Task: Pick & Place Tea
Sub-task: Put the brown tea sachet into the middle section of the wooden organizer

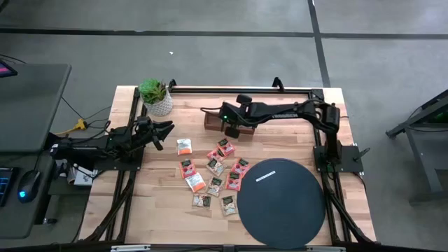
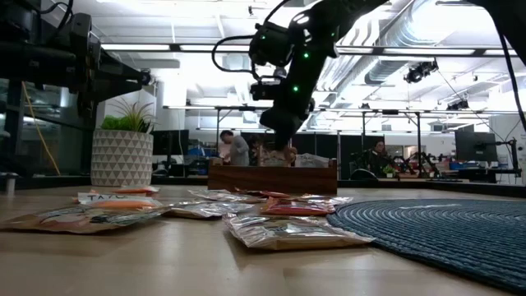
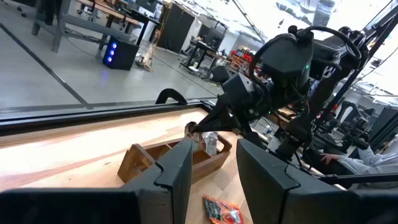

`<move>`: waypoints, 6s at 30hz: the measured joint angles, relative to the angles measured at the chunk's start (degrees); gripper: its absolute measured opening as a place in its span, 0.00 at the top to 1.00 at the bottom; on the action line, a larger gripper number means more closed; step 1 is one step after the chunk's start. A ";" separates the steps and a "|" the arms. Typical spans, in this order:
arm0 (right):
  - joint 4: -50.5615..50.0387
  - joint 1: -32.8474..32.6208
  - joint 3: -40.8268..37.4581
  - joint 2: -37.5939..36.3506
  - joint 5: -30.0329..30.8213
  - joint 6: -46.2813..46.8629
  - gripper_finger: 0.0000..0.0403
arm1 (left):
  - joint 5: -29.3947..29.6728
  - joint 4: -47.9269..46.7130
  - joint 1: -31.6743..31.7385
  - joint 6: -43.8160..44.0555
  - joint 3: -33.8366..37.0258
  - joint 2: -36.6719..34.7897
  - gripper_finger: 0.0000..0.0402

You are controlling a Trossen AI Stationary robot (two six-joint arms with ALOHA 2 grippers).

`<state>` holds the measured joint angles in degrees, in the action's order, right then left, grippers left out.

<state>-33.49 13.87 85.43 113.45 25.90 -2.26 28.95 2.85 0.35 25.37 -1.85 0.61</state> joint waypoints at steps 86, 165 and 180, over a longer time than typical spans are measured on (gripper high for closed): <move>-20.51 -12.22 34.67 26.54 -36.39 -30.32 0.52 | -0.02 0.00 0.00 0.02 0.00 0.00 0.69; -37.50 -1.12 45.87 21.14 -2.40 -9.66 1.00 | -0.24 0.00 -0.01 0.02 -0.02 0.02 0.69; -39.14 -0.26 45.87 21.14 -6.12 -6.99 1.00 | -0.24 0.00 -0.01 0.02 0.01 0.02 0.69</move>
<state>-72.63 13.61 131.31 134.58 19.78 -9.25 28.71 2.85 0.34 25.39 -1.85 0.62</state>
